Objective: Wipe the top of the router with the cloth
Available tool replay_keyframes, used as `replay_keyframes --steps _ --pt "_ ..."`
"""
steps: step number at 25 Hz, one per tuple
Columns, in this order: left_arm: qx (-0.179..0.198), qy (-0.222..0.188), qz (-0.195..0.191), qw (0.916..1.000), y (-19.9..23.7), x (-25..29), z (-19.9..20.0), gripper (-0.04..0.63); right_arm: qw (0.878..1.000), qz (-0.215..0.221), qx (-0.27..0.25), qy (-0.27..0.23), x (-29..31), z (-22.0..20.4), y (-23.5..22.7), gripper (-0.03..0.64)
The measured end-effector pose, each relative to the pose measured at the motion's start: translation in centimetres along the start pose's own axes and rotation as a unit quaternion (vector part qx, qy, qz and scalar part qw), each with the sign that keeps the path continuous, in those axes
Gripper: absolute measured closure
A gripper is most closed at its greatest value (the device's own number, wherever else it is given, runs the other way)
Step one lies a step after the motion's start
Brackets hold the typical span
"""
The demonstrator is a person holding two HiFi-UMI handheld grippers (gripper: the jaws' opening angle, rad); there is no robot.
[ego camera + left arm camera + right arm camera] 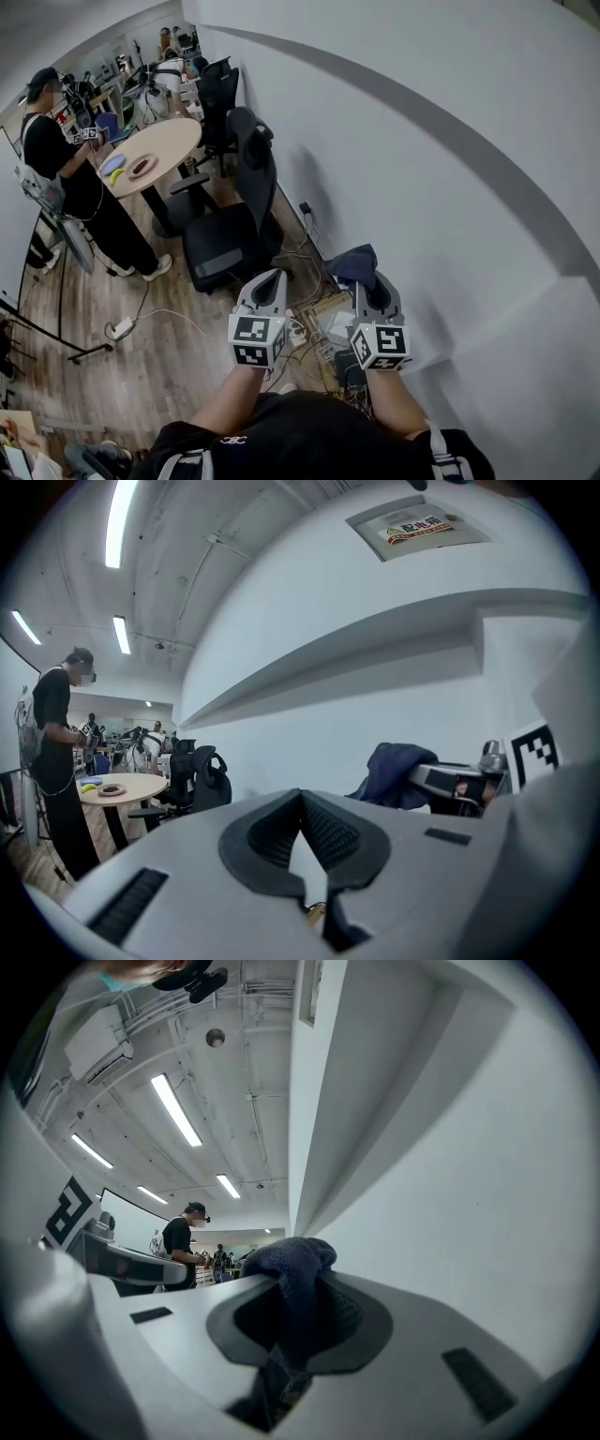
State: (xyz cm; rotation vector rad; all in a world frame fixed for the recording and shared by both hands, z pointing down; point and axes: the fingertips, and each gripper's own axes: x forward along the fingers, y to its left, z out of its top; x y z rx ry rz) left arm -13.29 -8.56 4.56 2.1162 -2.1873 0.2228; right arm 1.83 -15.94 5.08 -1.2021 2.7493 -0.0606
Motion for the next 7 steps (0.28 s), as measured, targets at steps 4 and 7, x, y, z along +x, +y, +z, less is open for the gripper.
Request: replay_keyframes --steps 4,7 --pt "0.001 0.007 -0.005 1.0000 -0.2 0.0 -0.7 0.597 1.000 0.010 -0.002 0.004 0.0 -0.4 0.7 0.575" --pt "0.001 0.001 -0.006 1.0000 -0.6 -0.8 -0.3 0.597 1.000 0.018 0.003 -0.001 -0.3 -0.1 1.5 0.575"
